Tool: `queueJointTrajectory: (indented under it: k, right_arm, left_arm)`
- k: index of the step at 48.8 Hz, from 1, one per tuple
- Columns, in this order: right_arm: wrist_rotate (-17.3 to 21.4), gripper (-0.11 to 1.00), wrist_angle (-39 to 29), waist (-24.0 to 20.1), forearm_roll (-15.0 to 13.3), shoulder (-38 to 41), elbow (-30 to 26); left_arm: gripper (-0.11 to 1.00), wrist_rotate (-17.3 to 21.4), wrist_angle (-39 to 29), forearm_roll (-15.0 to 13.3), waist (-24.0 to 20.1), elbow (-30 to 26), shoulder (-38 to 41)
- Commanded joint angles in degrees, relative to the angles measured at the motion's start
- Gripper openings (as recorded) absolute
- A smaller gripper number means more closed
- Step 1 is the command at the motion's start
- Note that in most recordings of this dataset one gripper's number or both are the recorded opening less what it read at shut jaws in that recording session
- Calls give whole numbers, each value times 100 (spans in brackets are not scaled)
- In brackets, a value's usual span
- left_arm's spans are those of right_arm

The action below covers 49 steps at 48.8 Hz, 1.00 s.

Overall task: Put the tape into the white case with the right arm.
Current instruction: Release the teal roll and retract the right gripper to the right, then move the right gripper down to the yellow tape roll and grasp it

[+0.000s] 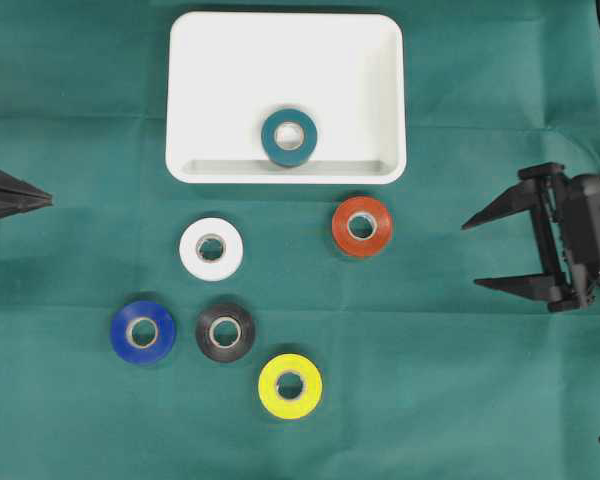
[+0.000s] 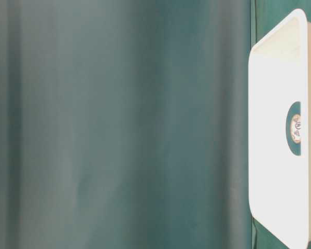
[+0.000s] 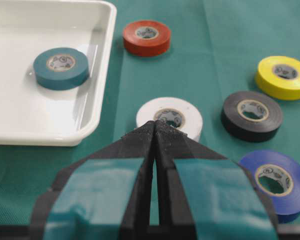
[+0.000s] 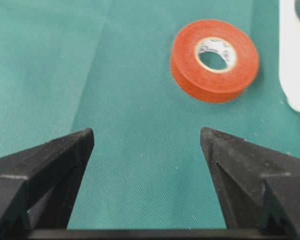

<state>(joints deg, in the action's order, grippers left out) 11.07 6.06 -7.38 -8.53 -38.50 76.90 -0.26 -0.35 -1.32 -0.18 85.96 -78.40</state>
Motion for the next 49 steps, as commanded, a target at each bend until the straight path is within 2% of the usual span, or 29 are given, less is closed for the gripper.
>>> queueJointTrajectory:
  k: [1,15,38,49]
  right_arm:
    - [0,56,79,-70,-97,334,-334]
    - [-9,56,448,-105,-149,1477,-1081]
    - [-9,57,422,-439,-149,3278,-2610]
    - [-9,57,255,-580,-149,3894,-3270]
  left_arm:
    - [0,0,26,-9,-18,-79,44]
    - [0,0,26,0,-26,-79,44]
    - [0,0,26,0,-26,-79,35]
    - [0,0,26,0,-26,-79,35]
